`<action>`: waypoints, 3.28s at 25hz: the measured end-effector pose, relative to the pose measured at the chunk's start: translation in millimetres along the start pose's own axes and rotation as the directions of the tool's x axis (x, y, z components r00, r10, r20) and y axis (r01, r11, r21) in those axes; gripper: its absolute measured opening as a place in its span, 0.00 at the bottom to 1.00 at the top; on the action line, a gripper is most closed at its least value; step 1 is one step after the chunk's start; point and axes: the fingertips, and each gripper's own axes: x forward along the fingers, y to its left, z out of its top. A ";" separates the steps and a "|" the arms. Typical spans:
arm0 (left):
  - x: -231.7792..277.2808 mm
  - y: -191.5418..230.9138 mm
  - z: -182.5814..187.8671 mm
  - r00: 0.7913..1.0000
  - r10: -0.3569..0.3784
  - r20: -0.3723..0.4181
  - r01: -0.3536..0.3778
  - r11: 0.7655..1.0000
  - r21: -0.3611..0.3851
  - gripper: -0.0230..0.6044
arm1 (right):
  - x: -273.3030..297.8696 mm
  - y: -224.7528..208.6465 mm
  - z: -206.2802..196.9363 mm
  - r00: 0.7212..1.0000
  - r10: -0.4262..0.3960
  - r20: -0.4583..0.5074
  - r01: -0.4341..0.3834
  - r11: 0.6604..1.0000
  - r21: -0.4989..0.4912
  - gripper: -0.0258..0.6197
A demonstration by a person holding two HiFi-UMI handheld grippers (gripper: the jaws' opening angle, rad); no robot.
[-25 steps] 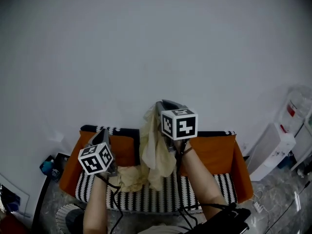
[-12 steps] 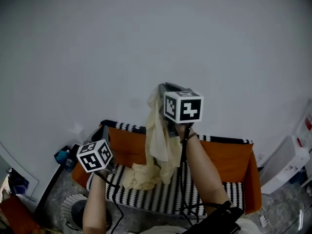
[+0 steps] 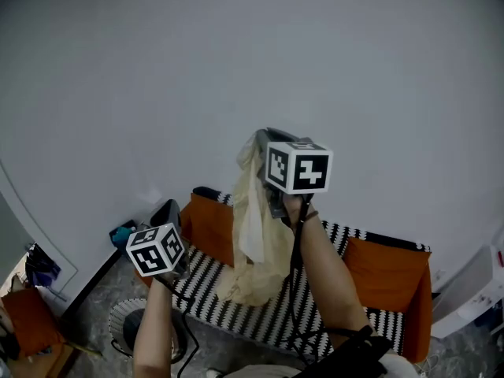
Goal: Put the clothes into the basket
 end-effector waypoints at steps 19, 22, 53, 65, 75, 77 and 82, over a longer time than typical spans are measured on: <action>-116.4 191.9 19.9 0.937 0.345 0.048 -0.346 0.938 -0.005 0.03 | 96.5 220.0 -6.0 0.931 0.365 0.019 -0.365 0.930 0.038 0.07; -147.6 226.0 19.2 0.913 0.404 0.050 -0.403 0.915 -0.019 0.03 | 106.5 265.7 -12.3 0.906 0.424 0.011 -0.424 0.904 0.056 0.07; -376.6 391.4 -40.0 0.655 0.755 -0.025 -0.754 0.651 -0.090 0.03 | 96.7 590.2 -113.9 0.570 0.815 -0.104 -0.791 0.579 0.197 0.07; -391.9 411.4 -157.2 0.617 0.752 -0.232 -0.787 0.599 -0.150 0.03 | 78.7 633.7 -286.3 0.448 0.822 -0.352 -0.795 0.546 0.265 0.07; -403.2 433.2 -255.8 0.584 0.718 -0.379 -0.809 0.557 -0.189 0.03 | 57.3 651.7 -441.8 0.346 0.764 -0.544 -0.765 0.566 0.307 0.07; -408.2 438.3 -275.6 0.576 0.711 -0.403 -0.814 0.544 -0.203 0.03 | 51.6 654.0 -471.3 0.331 0.747 -0.576 -0.758 0.574 0.310 0.07; -413.7 446.2 -333.2 0.567 0.673 -0.474 -0.818 0.527 -0.231 0.03 | 43.0 653.0 -542.4 0.294 0.697 -0.654 -0.731 0.605 0.316 0.07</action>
